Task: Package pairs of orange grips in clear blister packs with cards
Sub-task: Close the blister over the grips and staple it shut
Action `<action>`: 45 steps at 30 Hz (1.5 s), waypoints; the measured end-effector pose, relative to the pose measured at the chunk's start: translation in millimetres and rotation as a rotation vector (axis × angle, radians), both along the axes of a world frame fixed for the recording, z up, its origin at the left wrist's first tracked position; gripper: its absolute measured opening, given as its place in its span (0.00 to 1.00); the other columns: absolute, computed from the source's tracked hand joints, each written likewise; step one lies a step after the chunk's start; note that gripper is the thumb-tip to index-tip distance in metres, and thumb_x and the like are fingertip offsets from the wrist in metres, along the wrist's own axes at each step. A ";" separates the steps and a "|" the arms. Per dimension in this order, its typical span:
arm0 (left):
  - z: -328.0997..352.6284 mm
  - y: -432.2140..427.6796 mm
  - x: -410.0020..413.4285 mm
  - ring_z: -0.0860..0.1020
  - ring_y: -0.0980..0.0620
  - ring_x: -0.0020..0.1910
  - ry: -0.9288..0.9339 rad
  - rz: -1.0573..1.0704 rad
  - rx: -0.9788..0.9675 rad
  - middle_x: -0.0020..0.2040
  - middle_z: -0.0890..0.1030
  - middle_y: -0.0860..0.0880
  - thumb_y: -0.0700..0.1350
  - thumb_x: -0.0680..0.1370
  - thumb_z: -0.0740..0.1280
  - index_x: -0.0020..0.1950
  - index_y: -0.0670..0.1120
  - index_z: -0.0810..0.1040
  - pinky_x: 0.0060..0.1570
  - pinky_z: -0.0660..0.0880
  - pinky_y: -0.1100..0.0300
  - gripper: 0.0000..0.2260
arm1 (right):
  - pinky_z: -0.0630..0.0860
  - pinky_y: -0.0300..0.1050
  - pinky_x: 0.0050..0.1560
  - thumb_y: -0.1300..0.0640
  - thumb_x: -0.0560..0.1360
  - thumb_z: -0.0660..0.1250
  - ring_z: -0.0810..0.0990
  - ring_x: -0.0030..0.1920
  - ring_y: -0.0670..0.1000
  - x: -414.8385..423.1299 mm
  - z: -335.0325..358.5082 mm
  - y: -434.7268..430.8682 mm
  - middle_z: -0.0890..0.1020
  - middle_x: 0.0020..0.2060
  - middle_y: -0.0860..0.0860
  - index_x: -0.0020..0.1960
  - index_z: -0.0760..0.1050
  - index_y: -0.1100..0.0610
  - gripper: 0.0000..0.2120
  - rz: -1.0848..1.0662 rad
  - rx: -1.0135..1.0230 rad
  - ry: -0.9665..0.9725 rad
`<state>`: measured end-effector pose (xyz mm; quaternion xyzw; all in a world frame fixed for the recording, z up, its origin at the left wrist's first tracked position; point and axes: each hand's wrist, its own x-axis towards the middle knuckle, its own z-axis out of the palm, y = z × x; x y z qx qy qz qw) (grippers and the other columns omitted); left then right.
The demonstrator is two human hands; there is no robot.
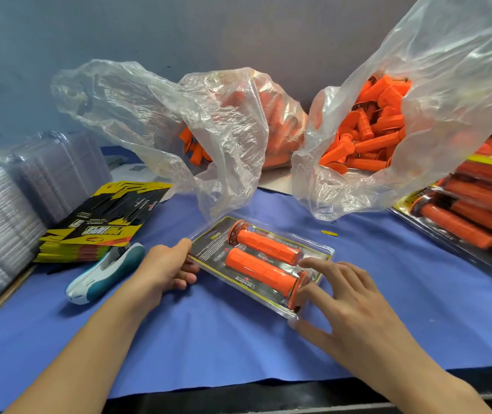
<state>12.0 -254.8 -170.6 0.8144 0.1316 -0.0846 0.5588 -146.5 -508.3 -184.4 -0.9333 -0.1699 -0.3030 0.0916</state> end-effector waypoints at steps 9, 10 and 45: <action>19.0 13.9 -12.7 0.75 0.51 0.28 -0.178 0.063 -0.287 0.32 0.77 0.50 0.53 0.79 0.62 0.38 0.46 0.75 0.27 0.71 0.61 0.14 | 0.66 0.32 0.58 0.47 0.79 0.64 0.75 0.61 0.40 -1.7 21.1 17.7 0.77 0.58 0.39 0.44 0.74 0.45 0.06 0.118 0.577 0.091; 21.3 13.1 -14.0 0.75 0.51 0.31 -0.257 0.092 -0.320 0.33 0.77 0.51 0.55 0.80 0.60 0.38 0.46 0.76 0.30 0.72 0.59 0.17 | 0.69 0.31 0.54 0.47 0.80 0.64 0.78 0.58 0.40 -0.4 29.0 17.6 0.79 0.55 0.41 0.44 0.74 0.45 0.06 0.149 0.744 0.115; 4.4 -1.7 -37.7 0.83 0.36 0.50 -0.038 -0.189 -0.276 0.49 0.84 0.36 0.49 0.84 0.60 0.56 0.37 0.81 0.55 0.79 0.40 0.17 | 0.72 0.59 0.67 0.61 0.77 0.63 0.75 0.66 0.61 27.9 52.3 -22.0 0.76 0.65 0.65 0.68 0.70 0.69 0.21 0.401 1.970 0.725</action>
